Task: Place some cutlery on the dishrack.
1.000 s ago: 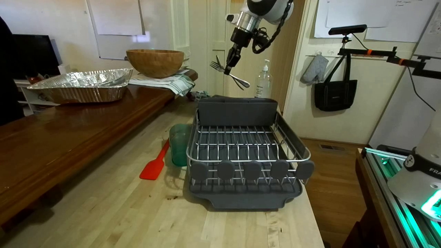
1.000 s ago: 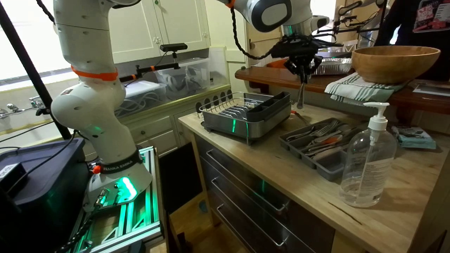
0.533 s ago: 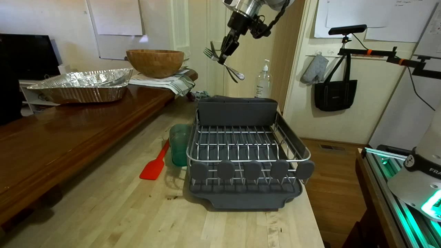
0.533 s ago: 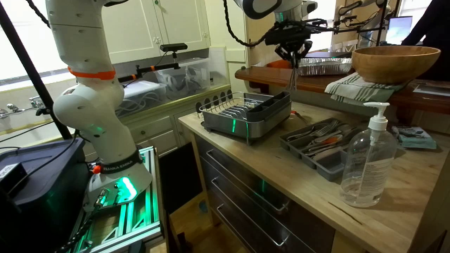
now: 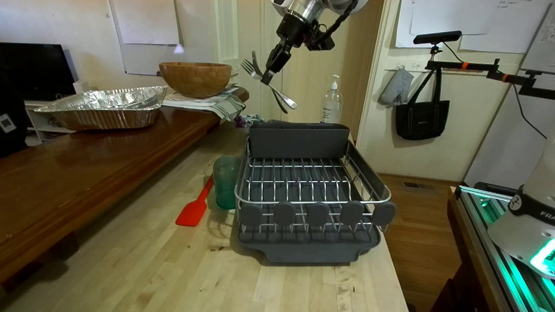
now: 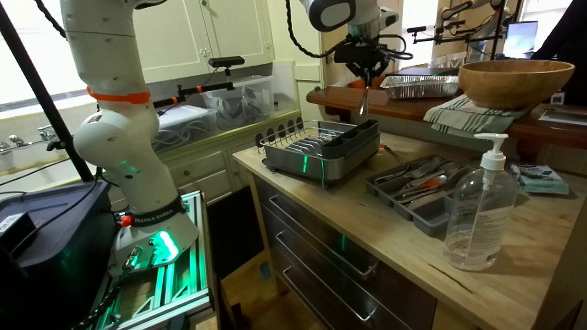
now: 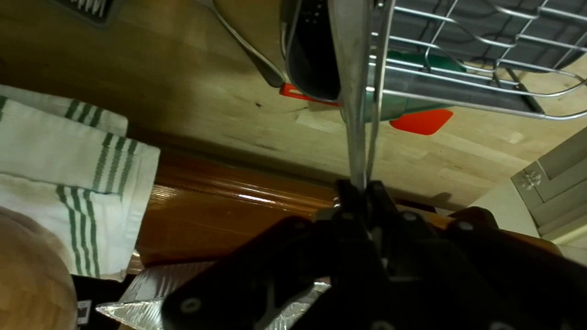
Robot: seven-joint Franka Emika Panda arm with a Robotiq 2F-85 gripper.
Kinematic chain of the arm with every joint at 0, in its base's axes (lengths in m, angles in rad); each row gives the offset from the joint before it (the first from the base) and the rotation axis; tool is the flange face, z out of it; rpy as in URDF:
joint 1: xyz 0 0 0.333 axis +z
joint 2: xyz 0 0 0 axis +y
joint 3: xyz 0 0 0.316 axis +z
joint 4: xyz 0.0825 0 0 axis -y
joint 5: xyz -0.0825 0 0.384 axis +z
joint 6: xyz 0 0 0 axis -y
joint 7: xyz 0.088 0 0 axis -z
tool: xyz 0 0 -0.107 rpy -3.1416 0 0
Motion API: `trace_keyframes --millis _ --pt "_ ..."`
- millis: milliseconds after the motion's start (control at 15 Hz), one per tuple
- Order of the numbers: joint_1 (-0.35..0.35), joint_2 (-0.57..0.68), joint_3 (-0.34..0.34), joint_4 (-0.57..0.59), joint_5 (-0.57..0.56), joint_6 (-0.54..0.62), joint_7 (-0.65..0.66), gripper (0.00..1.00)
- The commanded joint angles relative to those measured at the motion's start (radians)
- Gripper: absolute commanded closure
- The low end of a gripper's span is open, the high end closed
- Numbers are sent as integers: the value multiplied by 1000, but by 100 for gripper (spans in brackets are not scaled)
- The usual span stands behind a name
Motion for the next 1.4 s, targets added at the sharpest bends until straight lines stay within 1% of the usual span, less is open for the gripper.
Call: trace_keyframes --millis 0,267,600,800,1067,1333 --pt "21 -14 2 -48 66 57 -44 97" --pt "19 16 4 -50 104 66 -133 97" --pt "0 75 4 -14 173 41 -278 97" --pt "-9 107 3 12 191 30 -350 97" --pt "-27 147 13 36 241 10 -467 97" --pt "-19 136 10 4 261 13 -489 97"
